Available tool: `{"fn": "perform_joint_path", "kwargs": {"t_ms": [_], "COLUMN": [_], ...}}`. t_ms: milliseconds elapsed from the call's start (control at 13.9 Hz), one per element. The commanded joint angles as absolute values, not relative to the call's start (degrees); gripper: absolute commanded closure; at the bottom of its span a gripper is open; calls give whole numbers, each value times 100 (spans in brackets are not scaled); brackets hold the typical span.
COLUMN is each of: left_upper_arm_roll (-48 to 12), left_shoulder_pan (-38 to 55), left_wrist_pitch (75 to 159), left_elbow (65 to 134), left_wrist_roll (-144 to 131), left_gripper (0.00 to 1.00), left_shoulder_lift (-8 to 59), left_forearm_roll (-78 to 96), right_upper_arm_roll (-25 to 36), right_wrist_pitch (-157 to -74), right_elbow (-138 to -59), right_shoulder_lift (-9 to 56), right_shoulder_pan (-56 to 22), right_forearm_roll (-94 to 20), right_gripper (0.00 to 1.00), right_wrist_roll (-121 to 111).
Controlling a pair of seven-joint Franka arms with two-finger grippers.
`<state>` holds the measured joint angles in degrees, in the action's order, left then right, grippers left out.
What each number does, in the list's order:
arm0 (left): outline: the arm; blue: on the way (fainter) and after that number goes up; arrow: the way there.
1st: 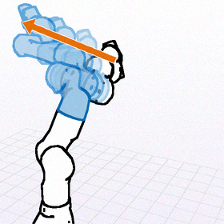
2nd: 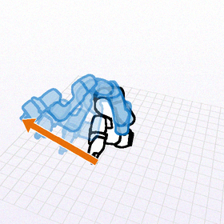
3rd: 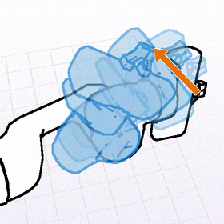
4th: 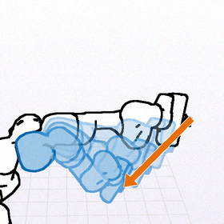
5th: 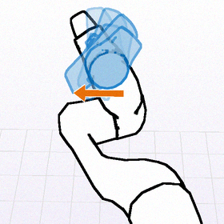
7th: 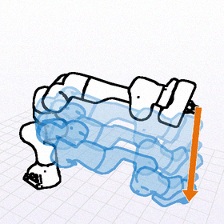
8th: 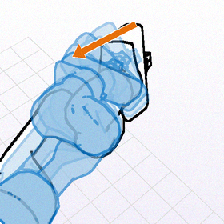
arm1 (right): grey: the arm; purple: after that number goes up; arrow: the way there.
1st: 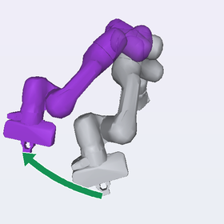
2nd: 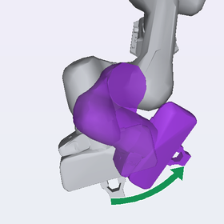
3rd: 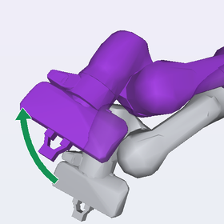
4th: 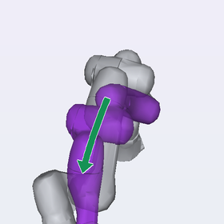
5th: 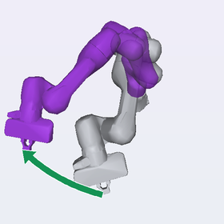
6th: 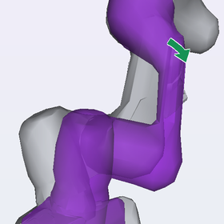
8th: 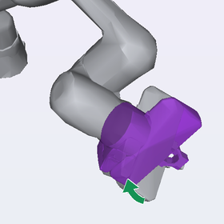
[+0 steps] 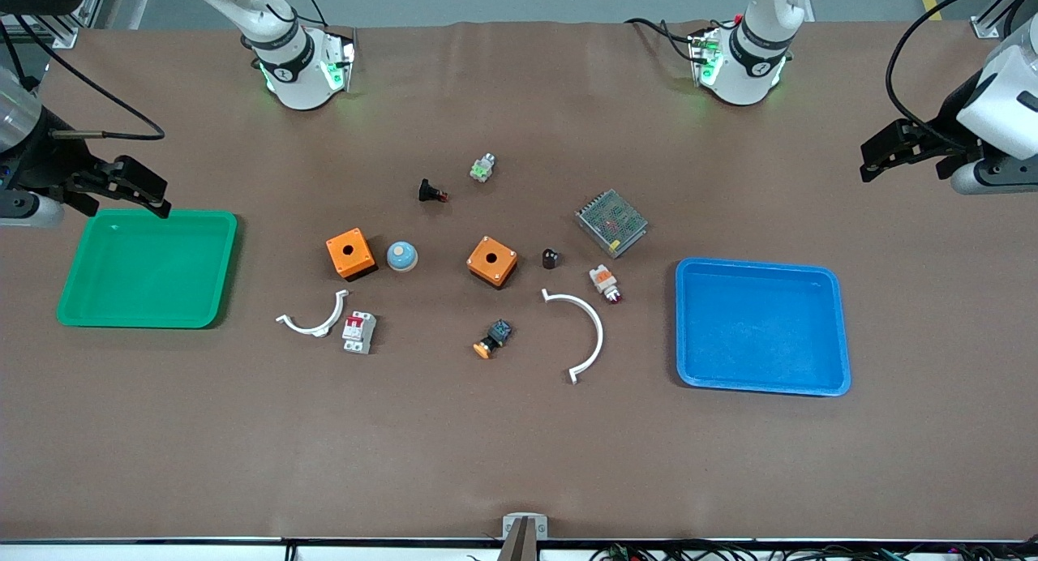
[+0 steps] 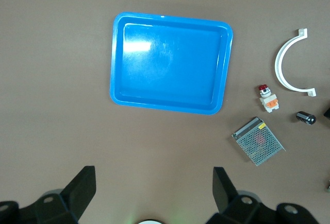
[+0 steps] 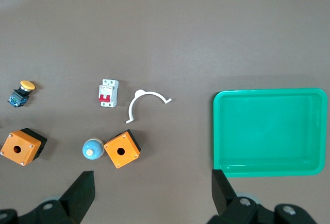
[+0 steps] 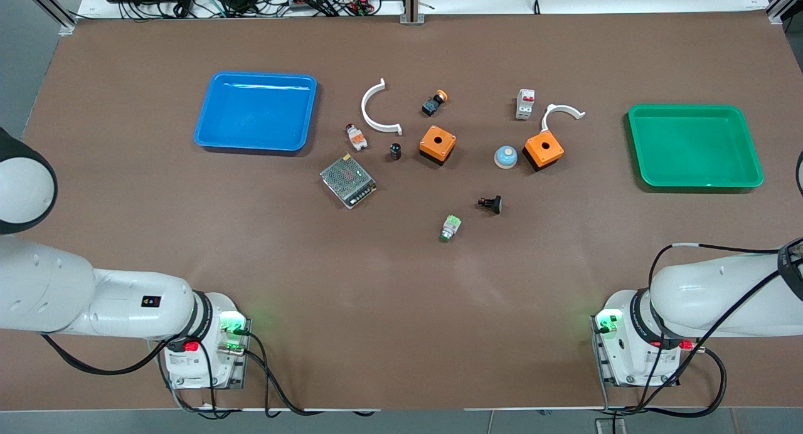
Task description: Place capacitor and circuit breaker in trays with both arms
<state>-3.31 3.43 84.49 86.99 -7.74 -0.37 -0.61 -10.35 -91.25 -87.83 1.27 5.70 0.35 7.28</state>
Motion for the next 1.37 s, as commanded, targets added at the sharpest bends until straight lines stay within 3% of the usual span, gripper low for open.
{"fn": "perform_joint_path", "kwargs": {"t_ms": [0, 288, 649, 865, 1081, 1297], "left_upper_arm_roll": [-351, -343, -615, -729, -738, -729], "left_shoulder_pan": [334, 360, 886, 1588, 2370, 3057], "left_wrist_pitch": [8341, 8350, 8498, 9304, 10280, 11273], "left_elbow": [8613, 8570, 8446, 8551, 8613, 8762], "left_wrist_roll": [-721, -685, -1481, -2632, -3819, -5269], "left_gripper": [0, 0, 0, 0, 1, 5], "left_shoulder_lift": [-53, 78, 1061, 1729, 2520, 3118], "left_forearm_roll": [-79, -79, 0, 0, 44, -17], "right_upper_arm_roll": [-1046, -1046, -1063, -1063, -1063, -1063], "right_wrist_pitch": [-9062, -9062, -9070, -9132, -9149, -9543], "right_elbow": [-8815, -8815, -8815, -8807, -8798, -8789], "right_shoulder_lift": [9, 9, 61, 245, 1070, 1493], "right_shoulder_pan": [615, 624, 563, 527, 545, 414], "right_forearm_roll": [26, 18, 61, 79, 18, -44], "right_gripper": [0, 0, 0, 0, 0, 0], "right_wrist_roll": [677, 677, 624, 615, 607, 738]}}
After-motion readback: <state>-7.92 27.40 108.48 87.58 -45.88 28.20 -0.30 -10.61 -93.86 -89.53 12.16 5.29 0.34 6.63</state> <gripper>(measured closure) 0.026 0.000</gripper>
